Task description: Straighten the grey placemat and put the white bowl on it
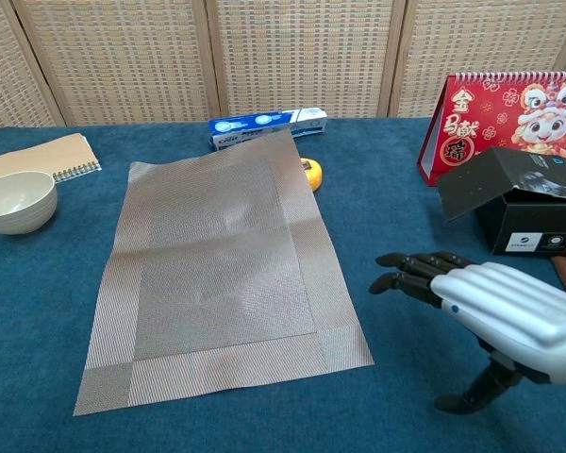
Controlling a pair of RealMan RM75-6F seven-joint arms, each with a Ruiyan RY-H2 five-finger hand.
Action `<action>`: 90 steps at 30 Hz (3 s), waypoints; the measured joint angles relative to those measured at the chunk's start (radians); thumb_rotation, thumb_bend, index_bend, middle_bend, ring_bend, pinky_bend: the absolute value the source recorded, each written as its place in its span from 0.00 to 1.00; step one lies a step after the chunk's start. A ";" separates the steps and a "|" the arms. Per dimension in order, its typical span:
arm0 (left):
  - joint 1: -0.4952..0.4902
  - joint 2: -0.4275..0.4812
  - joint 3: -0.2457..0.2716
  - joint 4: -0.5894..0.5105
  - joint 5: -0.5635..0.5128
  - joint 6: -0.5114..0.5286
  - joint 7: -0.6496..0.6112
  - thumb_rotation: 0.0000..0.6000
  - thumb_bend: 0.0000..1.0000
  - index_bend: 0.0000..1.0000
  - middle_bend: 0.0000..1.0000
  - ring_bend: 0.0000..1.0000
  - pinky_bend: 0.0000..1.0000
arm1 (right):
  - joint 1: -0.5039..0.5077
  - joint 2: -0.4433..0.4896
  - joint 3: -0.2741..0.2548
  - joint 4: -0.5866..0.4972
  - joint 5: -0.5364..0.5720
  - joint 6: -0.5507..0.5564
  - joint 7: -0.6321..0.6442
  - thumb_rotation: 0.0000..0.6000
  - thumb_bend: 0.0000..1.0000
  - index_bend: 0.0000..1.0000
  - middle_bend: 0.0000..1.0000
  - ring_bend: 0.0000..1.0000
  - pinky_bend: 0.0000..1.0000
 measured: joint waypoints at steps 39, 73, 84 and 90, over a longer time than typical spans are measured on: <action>0.001 -0.001 -0.040 0.019 -0.033 -0.067 -0.040 1.00 0.09 0.12 0.00 0.00 0.00 | 0.123 -0.223 0.065 0.208 0.098 -0.016 -0.004 1.00 0.32 0.30 0.00 0.00 0.00; -0.001 0.000 -0.052 0.016 -0.041 -0.092 -0.062 1.00 0.09 0.15 0.00 0.00 0.00 | 0.159 -0.365 0.065 0.351 0.056 0.058 0.090 1.00 0.38 0.56 0.06 0.00 0.00; -0.001 0.000 -0.054 0.013 -0.040 -0.094 -0.059 1.00 0.09 0.16 0.00 0.00 0.00 | 0.147 -0.394 0.051 0.409 0.019 0.117 0.150 1.00 0.38 0.67 0.17 0.00 0.00; -0.001 0.000 -0.054 0.011 -0.039 -0.095 -0.058 1.00 0.09 0.17 0.00 0.00 0.00 | 0.144 -0.396 0.048 0.412 0.020 0.118 0.155 1.00 0.48 0.65 0.15 0.00 0.00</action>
